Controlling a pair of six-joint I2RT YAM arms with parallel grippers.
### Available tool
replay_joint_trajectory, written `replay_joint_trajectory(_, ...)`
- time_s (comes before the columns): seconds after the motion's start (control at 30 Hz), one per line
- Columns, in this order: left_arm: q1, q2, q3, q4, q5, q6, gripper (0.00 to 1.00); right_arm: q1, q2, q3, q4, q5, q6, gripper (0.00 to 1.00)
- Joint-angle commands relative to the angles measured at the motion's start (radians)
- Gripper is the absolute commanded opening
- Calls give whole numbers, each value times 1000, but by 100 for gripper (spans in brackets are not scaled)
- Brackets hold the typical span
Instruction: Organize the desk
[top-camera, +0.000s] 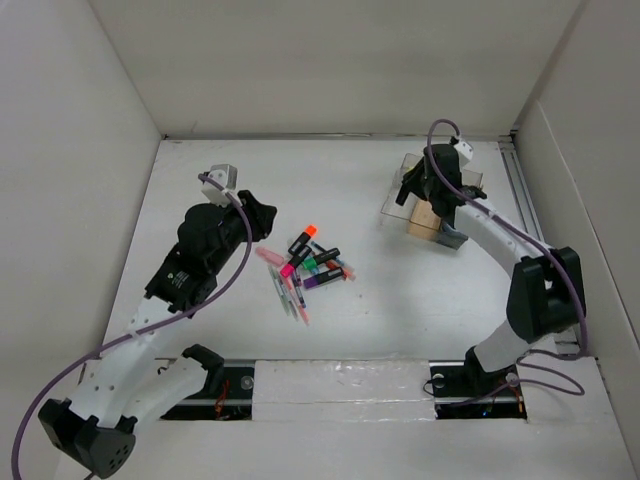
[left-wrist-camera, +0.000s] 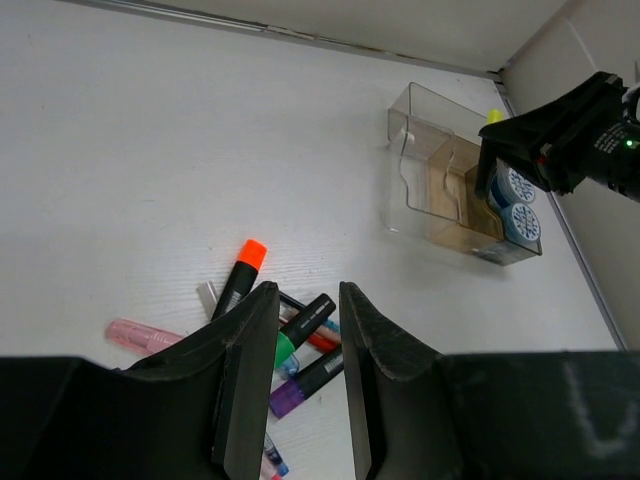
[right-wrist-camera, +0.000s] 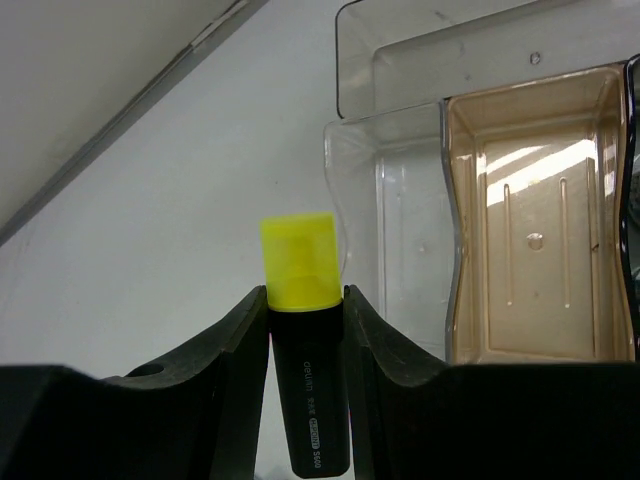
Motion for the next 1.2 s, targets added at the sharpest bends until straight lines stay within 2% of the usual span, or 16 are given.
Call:
replay_joint_trajectory(0.0, 3, 19, -2, 50, 13, 16, 27, -53, 67, 74, 72, -95, -49, 8)
replay_joint_trajectory(0.23, 3, 84, 20, 41, 11, 21, 26, -76, 219, 164, 46, -129, -72, 10)
replay_joint_trajectory(0.3, 3, 93, 21, 41, 10, 24, 26, -86, 234, 186, 38, -121, -76, 22)
replay_joint_trajectory(0.4, 3, 96, 23, 39, -4, 25, 26, -86, 243, 192, 35, -80, -75, 53)
replay_joint_trajectory(0.43, 3, 96, 23, 39, -7, 25, 26, -86, 243, 194, 35, -80, -75, 53)
replay_joint_trajectory(0.5, 3, 97, 20, 39, -9, 24, 26, -86, 236, 191, 34, -63, -69, 63)
replay_joint_trajectory(0.6, 3, 107, 21, 41, -6, 25, 26, -63, 194, 163, 46, -51, -69, 65)
replay_joint_trajectory(0.63, 3, 117, 23, 39, -6, 25, 26, -8, 142, 117, 66, -63, -73, 44)
replay_joint_trajectory(0.67, 3, 117, 23, 39, -6, 25, 26, -7, 142, 117, 66, -63, -73, 44)
replay_joint_trajectory(0.77, 3, 120, 26, 38, -6, 25, 26, 125, 75, 10, 132, -123, -66, 5)
replay_joint_trajectory(0.9, 3, 130, 31, 32, -27, 27, 25, 314, 55, -85, 138, -138, -47, 0)
replay_joint_trajectory(1.03, 3, 128, 34, 36, -27, 28, 25, 453, 52, -115, 55, -134, -18, 20)
replay_joint_trajectory(1.07, 3, 134, 37, 33, -30, 28, 25, 476, 47, -131, 44, -120, 2, 35)
replay_joint_trajectory(1.1, 3, 139, 38, 30, -30, 27, 25, 496, 32, -141, 37, -115, 8, 42)
replay_joint_trajectory(1.13, 3, 139, 37, 30, -30, 28, 26, 522, 24, -151, 27, -100, 25, 55)
replay_joint_trajectory(1.17, 3, 137, 37, 30, -27, 30, 25, 522, 19, -161, 17, -97, 34, 59)
